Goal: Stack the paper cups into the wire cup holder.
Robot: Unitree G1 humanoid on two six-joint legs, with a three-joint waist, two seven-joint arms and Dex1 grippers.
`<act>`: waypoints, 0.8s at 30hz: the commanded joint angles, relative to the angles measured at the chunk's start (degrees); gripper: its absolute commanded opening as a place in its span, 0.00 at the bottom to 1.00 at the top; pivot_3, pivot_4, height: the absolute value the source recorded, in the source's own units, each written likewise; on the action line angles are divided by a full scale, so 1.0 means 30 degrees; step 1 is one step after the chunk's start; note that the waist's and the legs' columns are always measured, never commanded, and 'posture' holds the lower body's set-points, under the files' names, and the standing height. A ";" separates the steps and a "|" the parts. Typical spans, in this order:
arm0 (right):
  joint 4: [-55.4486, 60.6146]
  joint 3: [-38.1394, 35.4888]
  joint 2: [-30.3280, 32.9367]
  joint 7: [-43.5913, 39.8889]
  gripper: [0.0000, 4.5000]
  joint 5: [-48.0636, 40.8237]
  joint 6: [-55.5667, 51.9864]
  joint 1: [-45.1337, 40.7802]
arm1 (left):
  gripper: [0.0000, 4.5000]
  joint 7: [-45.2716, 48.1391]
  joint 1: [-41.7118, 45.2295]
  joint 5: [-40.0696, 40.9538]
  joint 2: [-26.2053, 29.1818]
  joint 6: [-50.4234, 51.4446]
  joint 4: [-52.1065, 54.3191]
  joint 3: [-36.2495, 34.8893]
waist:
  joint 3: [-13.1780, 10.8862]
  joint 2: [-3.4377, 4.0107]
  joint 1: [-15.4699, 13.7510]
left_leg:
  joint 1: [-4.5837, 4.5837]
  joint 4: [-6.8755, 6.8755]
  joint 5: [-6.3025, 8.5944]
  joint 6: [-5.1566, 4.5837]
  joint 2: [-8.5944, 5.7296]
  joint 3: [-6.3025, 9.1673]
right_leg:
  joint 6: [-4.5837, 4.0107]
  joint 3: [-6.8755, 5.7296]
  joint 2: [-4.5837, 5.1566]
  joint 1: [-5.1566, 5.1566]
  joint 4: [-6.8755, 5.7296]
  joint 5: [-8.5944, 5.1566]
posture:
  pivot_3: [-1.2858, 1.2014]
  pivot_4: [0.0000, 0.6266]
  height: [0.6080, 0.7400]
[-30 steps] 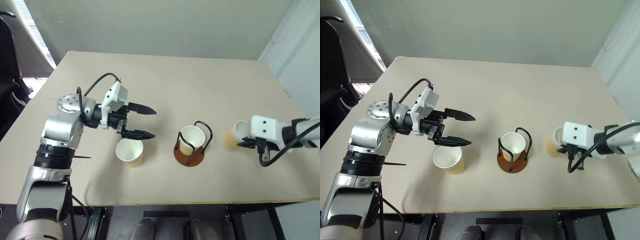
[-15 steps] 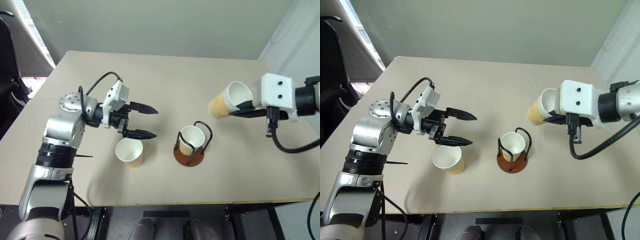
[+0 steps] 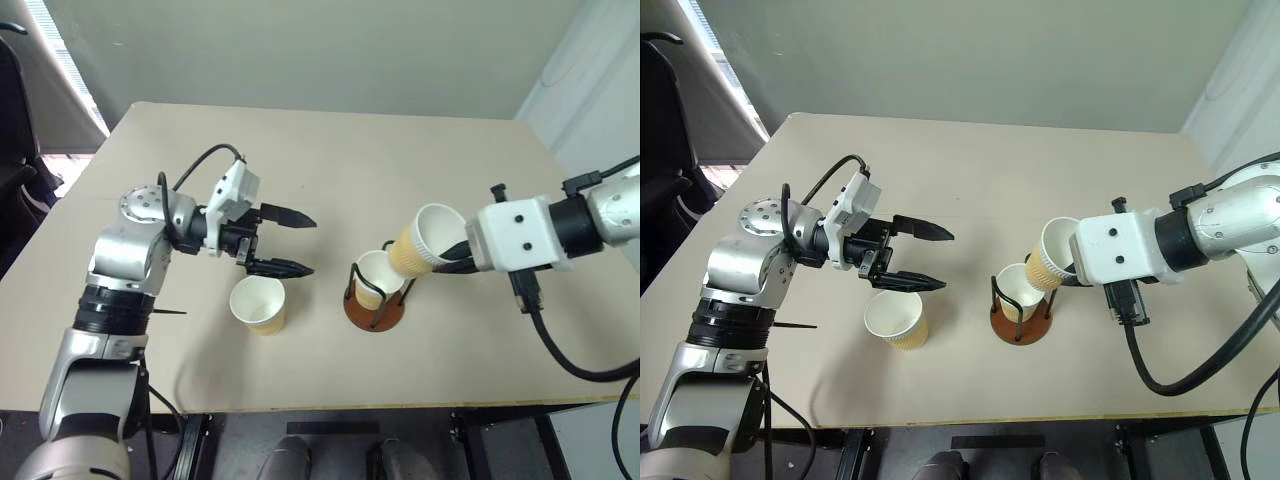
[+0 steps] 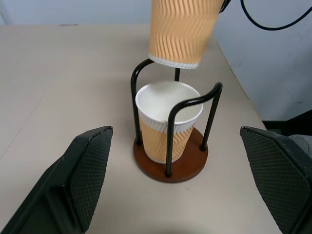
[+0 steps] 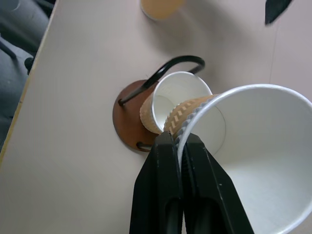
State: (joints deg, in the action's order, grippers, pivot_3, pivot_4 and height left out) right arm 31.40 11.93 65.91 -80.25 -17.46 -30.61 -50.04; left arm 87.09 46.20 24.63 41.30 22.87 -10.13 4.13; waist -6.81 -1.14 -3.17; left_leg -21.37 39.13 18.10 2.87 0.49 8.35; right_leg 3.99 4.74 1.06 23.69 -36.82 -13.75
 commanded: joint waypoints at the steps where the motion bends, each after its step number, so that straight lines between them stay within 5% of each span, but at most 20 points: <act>1: -0.0432 0.0243 -0.0351 -0.0286 0.00 0.0714 0.0709 -0.1245 | 1.00 0.0033 0.0525 0.0101 -0.0018 -0.0245 0.0150 -0.0165 | 0.0000 0.0000 0.0006 | -0.0001 -0.0001 0.0000 0.0000 0.0000 0.0000 | 0.0000 0.0000 0.0000 0.0002 0.0001 0.0000 | 0.52 0.24 1.00; 9: -0.1387 0.1026 -0.1516 -0.1157 0.00 0.1362 0.1289 -0.3304 | 1.00 -0.0028 0.0697 0.0029 -0.0196 -0.0422 -0.0161 -0.0132 | 0.0000 0.0000 -0.0002 | -0.0003 -0.0007 0.0000 -0.0002 -0.0001 0.0009 | -0.0002 -0.0004 0.0003 0.0007 -0.0001 0.0000 | 0.52 0.24 1.00; 24: -0.1403 0.2174 -0.2128 -0.1339 0.00 0.2989 0.2687 -0.1904 | 1.00 -0.0078 0.0910 -0.0127 -0.0461 -0.0788 -0.0545 -0.0005 | 0.0000 0.0001 -0.0009 | -0.0015 -0.0007 0.0000 -0.0001 0.0000 0.0011 | -0.0002 -0.0010 0.0009 0.0003 -0.0009 0.0000 | 0.52 0.24 1.00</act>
State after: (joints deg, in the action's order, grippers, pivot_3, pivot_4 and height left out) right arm 27.24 19.32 59.39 -84.21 -9.57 -23.67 -54.94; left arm 86.98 47.20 24.39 39.79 21.19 -11.91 4.62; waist -6.81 -1.13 -3.20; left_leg -21.41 39.10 18.10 2.87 0.49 8.38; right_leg 3.98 4.71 1.08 23.70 -36.85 -13.75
